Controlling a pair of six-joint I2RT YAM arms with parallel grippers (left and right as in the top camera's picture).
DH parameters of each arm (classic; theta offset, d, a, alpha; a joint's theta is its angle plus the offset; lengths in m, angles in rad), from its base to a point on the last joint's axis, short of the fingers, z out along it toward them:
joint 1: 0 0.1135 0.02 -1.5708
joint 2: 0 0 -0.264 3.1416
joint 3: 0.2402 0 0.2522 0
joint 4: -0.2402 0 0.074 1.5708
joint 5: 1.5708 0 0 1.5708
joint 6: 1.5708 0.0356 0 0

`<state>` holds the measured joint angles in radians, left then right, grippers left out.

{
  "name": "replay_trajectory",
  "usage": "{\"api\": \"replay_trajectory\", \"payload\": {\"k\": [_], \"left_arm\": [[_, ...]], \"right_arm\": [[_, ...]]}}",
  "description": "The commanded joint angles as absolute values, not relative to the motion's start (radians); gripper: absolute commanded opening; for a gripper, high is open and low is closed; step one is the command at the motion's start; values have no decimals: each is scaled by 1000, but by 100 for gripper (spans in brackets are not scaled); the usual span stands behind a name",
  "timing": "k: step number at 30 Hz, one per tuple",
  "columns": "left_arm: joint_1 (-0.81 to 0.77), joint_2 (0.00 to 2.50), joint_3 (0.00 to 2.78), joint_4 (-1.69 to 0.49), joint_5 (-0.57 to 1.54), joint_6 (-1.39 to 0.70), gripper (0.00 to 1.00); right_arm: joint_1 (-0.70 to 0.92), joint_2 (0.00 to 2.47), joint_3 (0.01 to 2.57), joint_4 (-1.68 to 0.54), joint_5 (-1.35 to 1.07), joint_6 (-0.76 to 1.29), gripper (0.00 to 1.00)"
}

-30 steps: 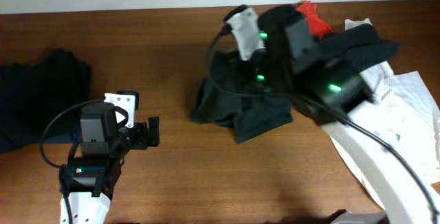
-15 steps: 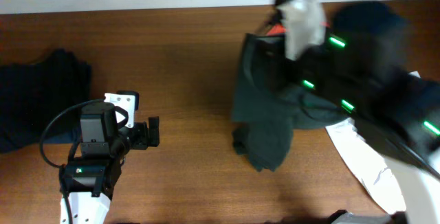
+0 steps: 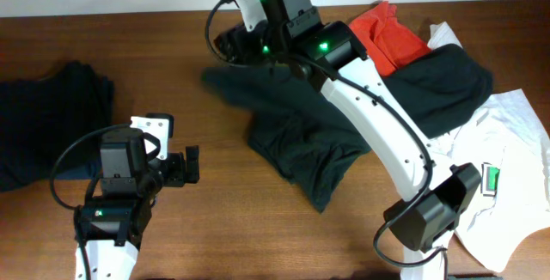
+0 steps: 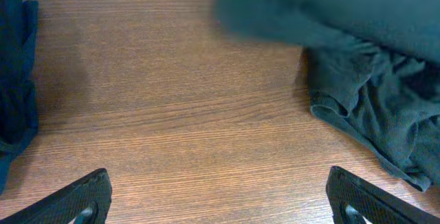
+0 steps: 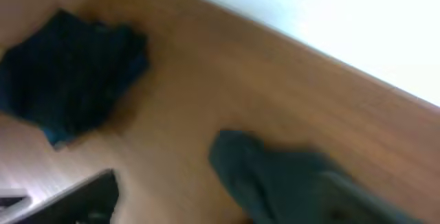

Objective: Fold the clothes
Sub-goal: 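Lift and drag the dark shirt leftward to the table center, then grasp the shirt's left edge with the left gripper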

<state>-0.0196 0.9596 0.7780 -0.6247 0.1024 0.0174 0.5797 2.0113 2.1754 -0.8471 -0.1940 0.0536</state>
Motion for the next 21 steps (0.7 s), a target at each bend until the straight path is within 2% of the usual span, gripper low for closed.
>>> {"api": "replay_trajectory", "payload": {"k": [1,7,14,21], "left_arm": [[-23,961,796,-622,120,11,99],[-23,976,796,-549,258,10,99],[-37,1179,796,-526,364,-68,99],[-212,1497,796,-335,363,-68,99]], "right_arm": [[565,1968,2188,-974,-86,62,99],[449,1875,2188,-1296,35,223,99],[291,1850,2187,-1571,12,223,99],[146,1850,2187,-1699,10,223,99]]}}
